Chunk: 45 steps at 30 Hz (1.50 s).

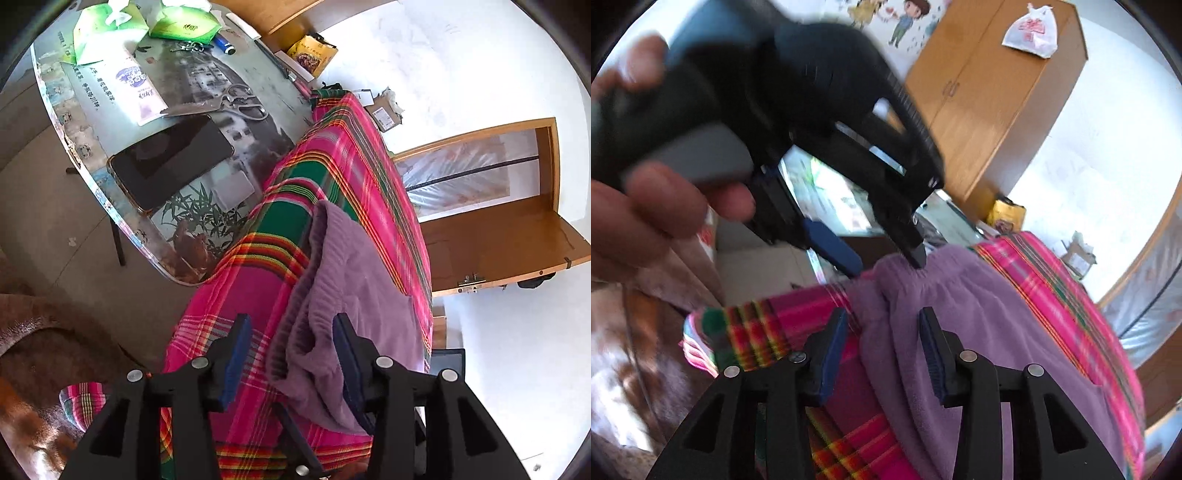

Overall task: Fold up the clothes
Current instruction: 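Lift the purple waistband with both tools, raising it off the bed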

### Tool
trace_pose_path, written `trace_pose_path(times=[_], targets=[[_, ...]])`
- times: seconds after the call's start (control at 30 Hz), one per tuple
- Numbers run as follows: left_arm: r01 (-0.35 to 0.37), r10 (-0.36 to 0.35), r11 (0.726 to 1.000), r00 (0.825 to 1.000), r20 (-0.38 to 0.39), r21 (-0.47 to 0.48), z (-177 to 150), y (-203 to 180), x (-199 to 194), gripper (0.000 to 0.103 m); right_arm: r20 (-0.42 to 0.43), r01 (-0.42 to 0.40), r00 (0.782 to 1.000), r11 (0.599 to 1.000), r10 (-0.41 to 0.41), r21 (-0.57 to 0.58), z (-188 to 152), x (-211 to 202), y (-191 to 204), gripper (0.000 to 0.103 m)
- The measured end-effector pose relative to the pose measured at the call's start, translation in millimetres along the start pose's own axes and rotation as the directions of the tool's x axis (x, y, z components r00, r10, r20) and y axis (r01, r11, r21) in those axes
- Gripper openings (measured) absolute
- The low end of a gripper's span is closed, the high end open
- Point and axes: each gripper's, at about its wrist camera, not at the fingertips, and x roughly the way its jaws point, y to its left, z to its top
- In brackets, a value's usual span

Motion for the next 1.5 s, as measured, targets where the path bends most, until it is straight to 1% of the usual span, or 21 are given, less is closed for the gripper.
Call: trace_pose_path(times=[0.13, 0.23, 0.27, 0.3, 0.33, 0.4, 0.43, 0.53, 0.57, 0.7, 0.93, 1.1, 1.23, 1.33, 1.4, 1.43, 1.47, 1.5], targets=[[0.004, -0.004, 1.0, 1.0, -0.007, 0.0, 0.6, 1.2, -0.4, 0.046, -0.02, 0.034, 0.999, 0.999, -0.034, 0.008, 2.2, 3.3, -2.5, 0.042], [0.012, -0.012, 1.0, 1.0, -0.013, -0.005, 1.9, 3.0, 0.2, 0.046, -0.031, 0.004, 1.0, 0.999, -0.003, 0.047, 2.7, 4.8, -7.8, 0.041], [0.015, -0.015, 1.0, 1.0, -0.014, -0.009, 2.3, 3.8, 0.5, 0.046, -0.032, -0.007, 0.999, 0.998, 0.008, 0.058, 2.8, 4.4, -9.5, 0.04], [0.016, -0.016, 1.0, 1.0, -0.015, -0.015, 2.4, 4.6, 0.6, 0.046, -0.028, -0.014, 0.999, 0.998, 0.016, 0.067, 2.9, 3.3, -11.2, 0.029], [0.017, -0.017, 1.0, 1.0, -0.016, -0.019, 2.7, 5.0, 0.5, 0.046, -0.021, -0.019, 1.0, 0.997, 0.02, 0.074, 3.3, 1.5, -12.7, 0.021], [0.029, -0.03, 0.999, 0.999, -0.022, -0.028, 3.3, 5.2, 0.5, 0.048, -0.002, -0.01, 1.0, 0.997, 0.01, 0.076, 4.0, -4.0, -13.9, 0.015], [0.049, -0.05, 0.998, 0.998, -0.03, -0.041, 3.8, 5.6, 0.6, 0.048, 0.009, -0.008, 1.0, 0.997, 0.007, 0.082, 4.0, -7.1, -15.1, 0.014], [0.11, -0.114, 0.991, 0.992, -0.054, -0.077, 5.6, 6.1, 3.1, 0.048, 0.036, -0.015, 0.999, 0.993, 0.011, 0.118, 4.5, -14.7, -21.7, 0.012], [0.118, -0.124, 0.99, 0.99, -0.061, -0.083, 6.2, 5.7, 4.9, 0.049, 0.043, -0.018, 0.999, 0.992, 0.012, 0.128, 4.6, -17.6, -23.6, 0.012], [0.13, -0.137, 0.987, 0.988, -0.075, -0.096, 8.8, 2.7, 11.4, 0.05, 0.062, -0.029, 0.998, 0.988, 0.02, 0.151, 2.2, -28.0, -27.6, 0.012], [0.152, -0.166, 0.979, 0.981, -0.099, -0.136, 19.6, 2.1, 28.0, 0.05, 0.086, -0.033, 0.996, 0.988, 0.021, 0.151, 2.8, -27.2, -34.0, 0.012], [0.162, -0.177, 0.979, 0.977, -0.122, -0.123, 26.9, -6.8, 37.6, 0.05, 0.108, -0.041, 0.994, 0.985, 0.023, 0.169, 3.0, -36.6, -38.7, 0.012], [0.159, -0.178, 0.978, 0.975, -0.135, -0.135, 32.4, -10.3, 46.9, 0.05, 0.124, -0.047, 0.992, 0.981, 0.024, 0.186, 1.6, -44.0, -43.0, 0.012], [0.164, -0.183, 0.978, 0.971, -0.153, -0.129, 33.8, -14.7, 53.2, 0.045, 0.13, -0.054, 0.991, 0.978, 0.028, 0.201, -0.7, -49.9, -44.1, 0.012], [0.164, -0.184, 0.978, 0.97, -0.158, -0.129, 34.2, -17.8, 55.6, 0.037, 0.133, -0.061, 0.991, 0.976, 0.034, 0.209, -1.5, -52.6, -44.8, 0.012], [0.163, -0.183, 0.978, 0.97, -0.158, -0.13, 34.4, -19.3, 56.3, 0.035, 0.135, -0.062, 0.99, 0.976, 0.034, 0.211, -2.1, -54.1, -44.9, 0.012], [0.162, -0.181, 0.978, 0.971, -0.157, -0.128, 34.6, -20.9, 56.5, 0.029, 0.137, -0.064, 0.99, 0.975, 0.035, 0.213, -2.4, -54.8, -46.3, 0.012], [0.161, -0.178, 0.98, 0.972, -0.153, -0.121, 34.8, -23.2, 55.8, 0.025, 0.138, -0.068, 0.99, 0.974, 0.039, 0.218, -2.6, -54.4, -49.2, 0.012]])
